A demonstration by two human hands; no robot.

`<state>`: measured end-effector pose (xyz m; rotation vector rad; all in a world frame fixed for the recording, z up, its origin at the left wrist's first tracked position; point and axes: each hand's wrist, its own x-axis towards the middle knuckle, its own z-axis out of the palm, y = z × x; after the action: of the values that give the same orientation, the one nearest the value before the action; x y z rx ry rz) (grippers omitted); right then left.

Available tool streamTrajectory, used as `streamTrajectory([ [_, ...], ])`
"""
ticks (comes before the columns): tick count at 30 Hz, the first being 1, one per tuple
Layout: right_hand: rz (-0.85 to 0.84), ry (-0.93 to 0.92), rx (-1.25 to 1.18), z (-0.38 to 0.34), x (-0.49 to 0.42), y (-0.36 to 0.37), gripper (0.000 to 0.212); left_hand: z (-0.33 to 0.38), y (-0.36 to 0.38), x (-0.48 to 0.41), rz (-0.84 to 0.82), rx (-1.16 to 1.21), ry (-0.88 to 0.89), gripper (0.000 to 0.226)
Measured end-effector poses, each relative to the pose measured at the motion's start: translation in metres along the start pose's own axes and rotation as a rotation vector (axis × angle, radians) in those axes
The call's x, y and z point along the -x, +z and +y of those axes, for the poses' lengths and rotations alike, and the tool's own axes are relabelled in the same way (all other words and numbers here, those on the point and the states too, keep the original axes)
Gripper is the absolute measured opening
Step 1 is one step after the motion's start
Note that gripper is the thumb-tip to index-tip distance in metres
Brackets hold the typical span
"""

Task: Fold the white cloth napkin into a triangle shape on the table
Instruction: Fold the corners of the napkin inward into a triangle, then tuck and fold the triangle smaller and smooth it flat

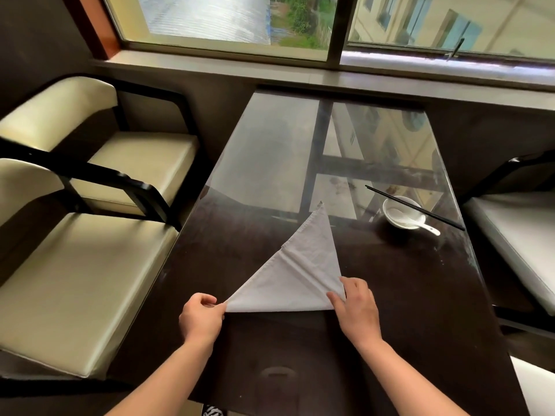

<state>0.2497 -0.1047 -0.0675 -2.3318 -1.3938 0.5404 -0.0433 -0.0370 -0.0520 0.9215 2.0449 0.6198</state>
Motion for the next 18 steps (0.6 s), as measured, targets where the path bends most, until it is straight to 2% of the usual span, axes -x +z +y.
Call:
streamTrajectory([
  [2,-0.028,0.154,-0.103,-0.011,-0.007,-0.003,0.049,0.002,0.000,0.003,-0.002,0.077,-0.023,0.021],
  [5,-0.072,0.278,-0.134,-0.019,-0.012,-0.004,0.050,0.004,-0.001,0.001,0.009,0.158,-0.029,0.017],
  [8,-0.126,0.362,-0.178,-0.024,-0.009,-0.004,0.036,0.003,-0.005,-0.009,0.042,0.208,-0.028,0.018],
  [11,-0.178,0.387,-0.233,-0.027,0.004,0.000,0.024,0.006,-0.012,-0.019,0.074,0.308,-0.037,0.017],
  [16,-0.307,0.320,-0.243,-0.031,0.049,0.021,0.033,0.005,-0.021,-0.034,0.136,0.507,-0.091,0.016],
  [18,-0.348,0.297,-0.238,-0.035,0.064,0.024,0.040,0.003,-0.023,-0.037,0.105,0.599,-0.123,0.024],
])
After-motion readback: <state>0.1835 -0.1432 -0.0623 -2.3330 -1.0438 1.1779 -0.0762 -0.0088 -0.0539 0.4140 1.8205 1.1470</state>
